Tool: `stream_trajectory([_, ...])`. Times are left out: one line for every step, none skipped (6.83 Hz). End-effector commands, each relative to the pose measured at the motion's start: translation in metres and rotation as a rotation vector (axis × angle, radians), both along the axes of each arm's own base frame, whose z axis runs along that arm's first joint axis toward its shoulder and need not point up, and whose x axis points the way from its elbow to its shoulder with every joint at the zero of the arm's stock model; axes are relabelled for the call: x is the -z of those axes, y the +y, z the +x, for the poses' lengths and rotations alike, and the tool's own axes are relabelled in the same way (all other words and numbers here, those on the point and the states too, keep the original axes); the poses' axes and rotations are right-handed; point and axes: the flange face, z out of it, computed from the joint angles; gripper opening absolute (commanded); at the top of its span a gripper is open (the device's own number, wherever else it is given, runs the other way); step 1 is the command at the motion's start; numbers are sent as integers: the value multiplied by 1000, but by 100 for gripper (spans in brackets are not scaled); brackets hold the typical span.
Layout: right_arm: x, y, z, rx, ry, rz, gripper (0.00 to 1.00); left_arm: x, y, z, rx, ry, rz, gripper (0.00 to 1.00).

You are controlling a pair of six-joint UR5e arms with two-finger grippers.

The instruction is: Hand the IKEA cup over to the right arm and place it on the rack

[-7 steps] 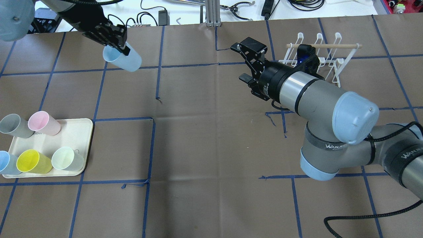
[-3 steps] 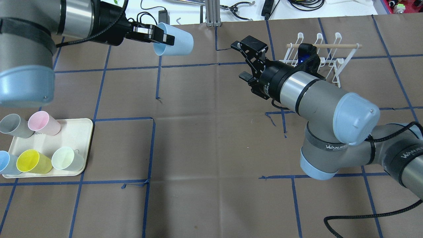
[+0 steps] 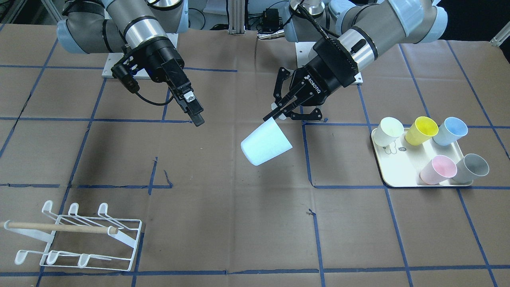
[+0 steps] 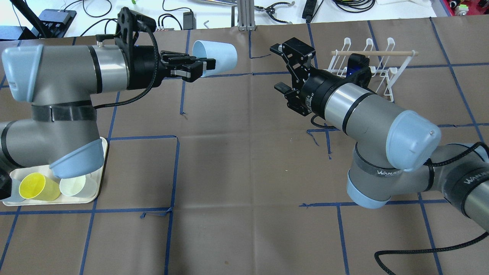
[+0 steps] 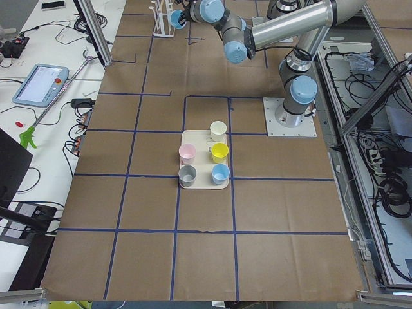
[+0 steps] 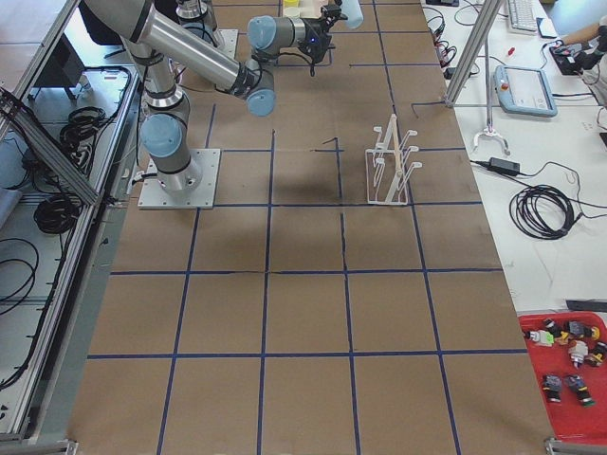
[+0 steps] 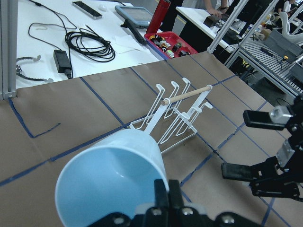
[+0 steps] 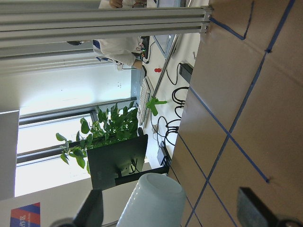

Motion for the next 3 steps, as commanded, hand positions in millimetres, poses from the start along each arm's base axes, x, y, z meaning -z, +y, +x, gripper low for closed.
stream_trajectory([1,0,-1,54,-82,68,100,16,17,-2,2,0,-93,0])
stream_trajectory([3,-1,2,47,-79,84,100,22,22,-3,4,0,-101,0])
stream_trajectory([7,6,19,6,-68,115,100,27,25,-3,3,-3,-134,0])
